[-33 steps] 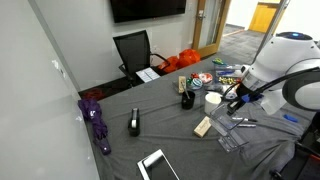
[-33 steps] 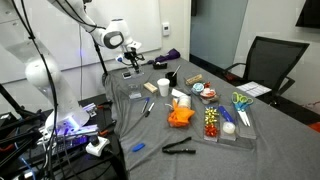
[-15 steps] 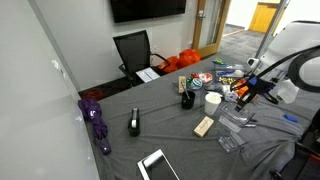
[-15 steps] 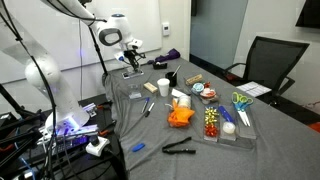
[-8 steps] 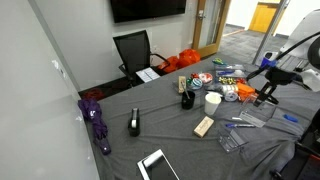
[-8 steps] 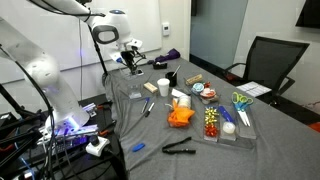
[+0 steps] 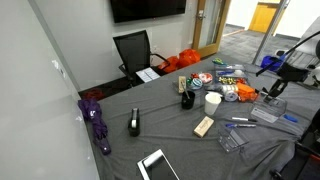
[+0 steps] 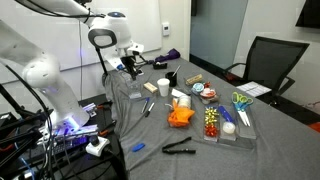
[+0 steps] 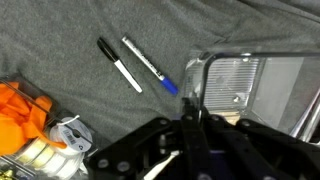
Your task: Move the container on the left to the right.
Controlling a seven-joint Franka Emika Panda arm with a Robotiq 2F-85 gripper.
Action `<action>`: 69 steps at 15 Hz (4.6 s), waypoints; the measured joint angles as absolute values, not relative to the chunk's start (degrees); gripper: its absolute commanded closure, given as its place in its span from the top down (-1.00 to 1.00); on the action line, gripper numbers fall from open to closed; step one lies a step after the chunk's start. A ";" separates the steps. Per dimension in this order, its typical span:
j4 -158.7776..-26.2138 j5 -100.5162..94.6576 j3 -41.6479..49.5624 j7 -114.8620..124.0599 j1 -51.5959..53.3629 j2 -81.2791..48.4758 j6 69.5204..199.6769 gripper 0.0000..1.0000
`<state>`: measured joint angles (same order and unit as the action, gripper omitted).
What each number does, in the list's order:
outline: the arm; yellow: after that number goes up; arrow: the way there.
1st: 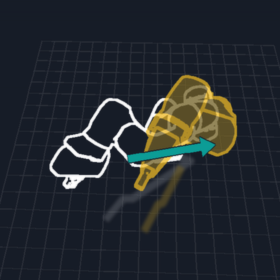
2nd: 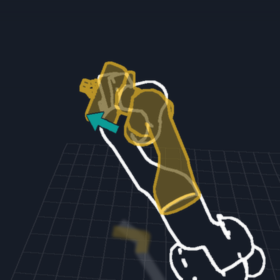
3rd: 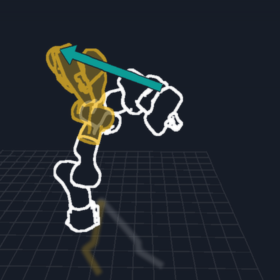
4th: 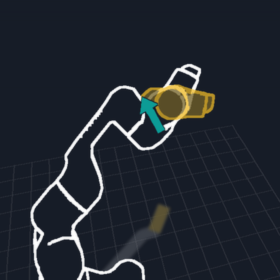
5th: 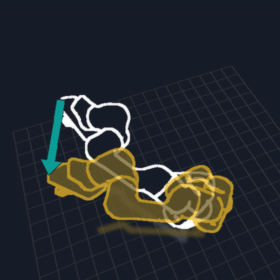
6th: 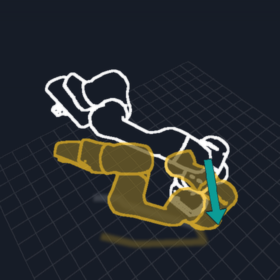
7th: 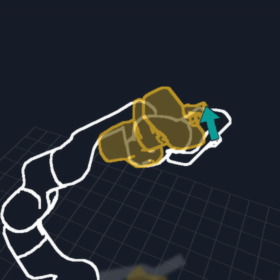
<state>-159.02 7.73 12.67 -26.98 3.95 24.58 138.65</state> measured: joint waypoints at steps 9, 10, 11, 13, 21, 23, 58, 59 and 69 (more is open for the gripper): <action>-159.02 3.70 14.16 -27.83 1.92 18.95 143.44 -0.98; -159.01 3.48 14.16 -27.83 1.85 17.80 144.64 -0.98; -159.01 3.07 14.16 -27.83 1.77 16.62 145.83 -0.98; -158.96 2.55 14.12 -27.82 1.63 14.67 147.44 -0.91; -158.93 2.83 13.81 -27.72 1.63 14.81 147.42 -0.98; -158.93 3.37 13.78 -27.71 1.63 14.45 147.44 -0.98; -158.94 20.23 9.10 -61.66 1.38 -2.99 159.60 -0.98; -158.94 20.52 9.10 -62.35 1.38 -3.45 159.84 -0.98; -158.93 24.05 9.11 -66.96 1.37 -6.47 162.90 0.14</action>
<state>-158.93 24.05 9.11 -66.96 1.37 -6.47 162.90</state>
